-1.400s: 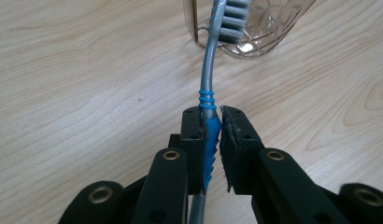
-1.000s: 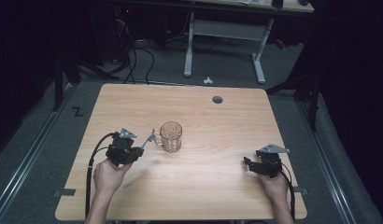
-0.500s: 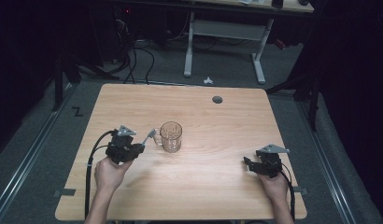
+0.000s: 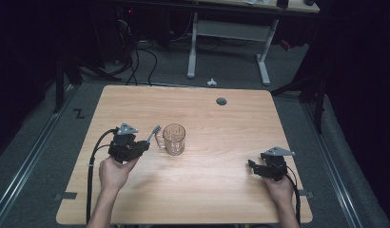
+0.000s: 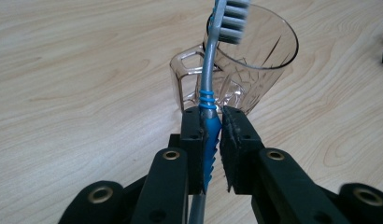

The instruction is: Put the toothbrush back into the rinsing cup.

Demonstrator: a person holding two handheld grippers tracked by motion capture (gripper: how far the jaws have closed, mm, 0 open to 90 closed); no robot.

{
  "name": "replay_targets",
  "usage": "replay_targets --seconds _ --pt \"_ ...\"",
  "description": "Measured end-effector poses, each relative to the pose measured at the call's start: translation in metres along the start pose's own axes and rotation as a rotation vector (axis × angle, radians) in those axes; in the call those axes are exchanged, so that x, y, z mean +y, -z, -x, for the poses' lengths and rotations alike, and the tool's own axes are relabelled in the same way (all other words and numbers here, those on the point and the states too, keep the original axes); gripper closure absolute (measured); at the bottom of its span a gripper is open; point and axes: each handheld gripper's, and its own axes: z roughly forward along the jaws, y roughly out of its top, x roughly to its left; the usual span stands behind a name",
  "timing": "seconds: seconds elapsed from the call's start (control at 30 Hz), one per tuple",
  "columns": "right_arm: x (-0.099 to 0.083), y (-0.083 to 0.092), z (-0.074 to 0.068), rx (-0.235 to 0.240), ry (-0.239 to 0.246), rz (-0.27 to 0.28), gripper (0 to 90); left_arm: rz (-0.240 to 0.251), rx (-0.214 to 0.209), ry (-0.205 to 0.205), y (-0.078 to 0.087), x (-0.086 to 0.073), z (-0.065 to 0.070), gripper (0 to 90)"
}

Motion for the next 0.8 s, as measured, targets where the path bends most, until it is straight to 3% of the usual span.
replay_targets --seconds 0.43,0.67,0.8 --pt "0.000 0.000 0.000 -0.001 0.000 0.000 34.6 0.084 -0.024 0.002 0.003 0.015 -0.001 79.6" --pt "0.000 0.000 0.000 0.000 0.002 0.000 34.6 0.125 -0.035 0.021 0.002 0.022 -0.005 79.7" --pt "0.000 0.000 0.000 -0.001 0.000 0.000 34.6 0.174 -0.051 0.043 0.004 0.027 -0.007 79.7"
